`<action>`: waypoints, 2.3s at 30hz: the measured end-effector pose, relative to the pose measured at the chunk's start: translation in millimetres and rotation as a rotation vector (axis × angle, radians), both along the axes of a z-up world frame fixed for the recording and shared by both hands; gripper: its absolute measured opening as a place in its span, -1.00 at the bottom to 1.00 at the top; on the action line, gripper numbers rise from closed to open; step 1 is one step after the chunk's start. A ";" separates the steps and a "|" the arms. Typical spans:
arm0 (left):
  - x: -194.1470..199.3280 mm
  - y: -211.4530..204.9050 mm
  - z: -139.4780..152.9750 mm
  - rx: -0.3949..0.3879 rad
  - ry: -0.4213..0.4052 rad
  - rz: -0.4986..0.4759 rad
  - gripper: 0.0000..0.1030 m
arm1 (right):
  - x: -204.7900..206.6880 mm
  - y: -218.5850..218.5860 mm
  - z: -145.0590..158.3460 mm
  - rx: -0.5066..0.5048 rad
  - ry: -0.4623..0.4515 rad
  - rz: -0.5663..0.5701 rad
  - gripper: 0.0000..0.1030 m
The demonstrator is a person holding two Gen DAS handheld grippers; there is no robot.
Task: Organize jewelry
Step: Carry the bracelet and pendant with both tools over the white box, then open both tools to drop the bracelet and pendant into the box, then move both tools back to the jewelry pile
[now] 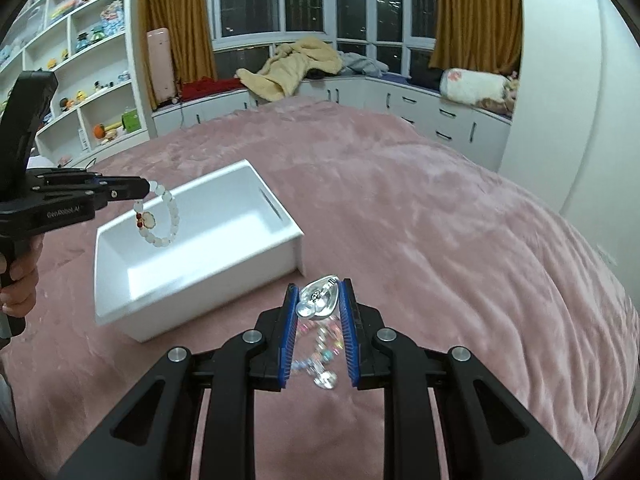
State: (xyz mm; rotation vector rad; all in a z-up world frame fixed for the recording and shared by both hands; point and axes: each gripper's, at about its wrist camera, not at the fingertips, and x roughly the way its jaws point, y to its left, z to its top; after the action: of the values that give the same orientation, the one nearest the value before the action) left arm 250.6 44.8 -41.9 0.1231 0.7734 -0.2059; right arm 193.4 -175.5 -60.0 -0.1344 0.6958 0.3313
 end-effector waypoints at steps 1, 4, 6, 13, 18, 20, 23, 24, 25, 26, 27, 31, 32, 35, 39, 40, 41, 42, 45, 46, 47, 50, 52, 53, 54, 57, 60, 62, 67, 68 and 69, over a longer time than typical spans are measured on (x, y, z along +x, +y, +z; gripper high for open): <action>0.3 4.8 0.1 0.003 0.002 0.005 -0.71 | 3.3 6.5 1.6 0.001 -0.002 0.009 -0.59; 1.4 20.1 -2.7 0.011 0.012 0.028 -0.71 | 14.1 25.3 1.8 0.022 0.004 0.041 -0.59; 2.9 32.3 -8.7 0.019 0.023 0.053 -0.70 | 22.1 41.8 -1.4 0.042 0.021 0.068 -0.59; 12.9 70.6 -37.5 0.025 0.095 0.119 -0.70 | 43.9 111.1 -28.8 0.010 0.066 0.163 -0.59; 17.4 91.6 -64.5 0.019 0.154 0.161 -0.70 | 42.6 149.2 -56.8 -0.003 0.100 0.219 -0.59; 18.3 96.4 -74.9 0.017 0.175 0.173 -0.70 | 40.5 167.0 -67.9 -0.016 0.119 0.250 -0.59; 21.2 100.6 -88.0 0.010 0.209 0.195 -0.70 | 37.4 186.6 -79.0 -0.039 0.133 0.283 -0.59; 22.4 100.9 -90.5 0.007 0.215 0.196 -0.70 | 36.3 192.1 -80.3 -0.044 0.134 0.288 -0.59; 24.3 100.8 -93.0 0.005 0.221 0.196 -0.70 | 35.5 197.9 -82.2 -0.050 0.133 0.295 -0.59; 25.7 101.1 -95.8 0.001 0.228 0.195 -0.70 | 36.2 202.9 -83.8 -0.056 0.135 0.300 -0.59; 27.3 101.1 -98.6 0.002 0.234 0.195 -0.70 | 38.1 205.5 -85.7 -0.058 0.139 0.301 -0.59; 32.1 103.4 -107.0 -0.001 0.259 0.209 -0.70 | 44.6 220.0 -94.5 -0.064 0.181 0.306 -0.59; 32.5 104.2 -108.3 -0.003 0.265 0.213 -0.70 | 46.0 221.5 -97.3 -0.068 0.191 0.306 -0.59; 34.3 109.1 -114.4 -0.012 0.283 0.226 -0.70 | 49.3 226.1 -104.6 -0.082 0.212 0.307 -0.59; 34.0 114.5 -114.4 -0.015 0.283 0.233 -0.62 | 54.2 227.3 -106.8 -0.071 0.229 0.303 -0.43; 33.3 115.3 -112.9 -0.012 0.278 0.234 -0.52 | 54.1 227.5 -106.6 -0.066 0.232 0.303 -0.11; 31.8 116.4 -110.0 -0.011 0.267 0.236 -0.31 | 54.0 227.8 -104.2 -0.059 0.218 0.300 0.21; 29.4 117.7 -106.5 -0.012 0.253 0.239 -0.23 | 52.9 228.1 -101.5 -0.049 0.203 0.297 0.35; 23.0 121.4 -94.4 -0.034 0.220 0.236 0.18 | 46.7 217.2 -90.5 -0.006 0.148 0.283 0.80; 20.9 121.6 -90.4 -0.040 0.203 0.230 0.24 | 45.7 212.1 -87.3 0.000 0.133 0.270 0.83; 18.8 120.7 -85.8 -0.035 0.186 0.227 0.33 | 45.3 206.5 -85.1 0.008 0.129 0.259 0.84; 17.3 118.9 -79.3 -0.042 0.176 0.219 0.52 | 49.0 188.7 -83.6 0.033 0.164 0.238 0.91; 16.3 116.8 -75.9 -0.029 0.162 0.230 0.76 | 47.9 177.0 -83.3 0.051 0.200 0.249 0.91; 14.6 115.7 -74.0 -0.028 0.152 0.228 0.77 | 46.1 174.4 -82.1 0.041 0.195 0.246 0.91; 13.6 113.8 -72.4 -0.028 0.149 0.222 0.78 | 42.5 169.8 -79.8 0.020 0.180 0.242 0.91; 11.5 109.6 -69.0 -0.033 0.144 0.210 0.78 | 35.6 159.3 -75.2 -0.001 0.167 0.233 0.91; 8.1 100.2 -64.7 -0.031 0.137 0.192 0.78 | 32.7 147.6 -71.1 -0.006 0.172 0.213 0.91; 5.1 94.3 -61.8 -0.033 0.130 0.180 0.81 | 28.6 137.3 -67.4 0.006 0.166 0.202 0.91; -6.1 73.2 -49.2 -0.065 0.105 0.121 0.81 | 15.6 108.9 -58.1 -0.014 0.137 0.171 0.91; -7.9 67.8 -47.1 -0.066 0.100 0.107 0.81 | 13.7 103.2 -57.7 -0.016 0.140 0.166 0.91; -9.1 62.3 -45.2 -0.067 0.097 0.094 0.81 | 11.7 96.0 -57.5 -0.015 0.145 0.161 0.91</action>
State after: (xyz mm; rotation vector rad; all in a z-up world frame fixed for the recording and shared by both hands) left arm 241.5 107.1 -87.2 0.0131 0.8656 -0.1487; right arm 205.1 -79.5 -117.4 -0.1824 0.8327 0.4940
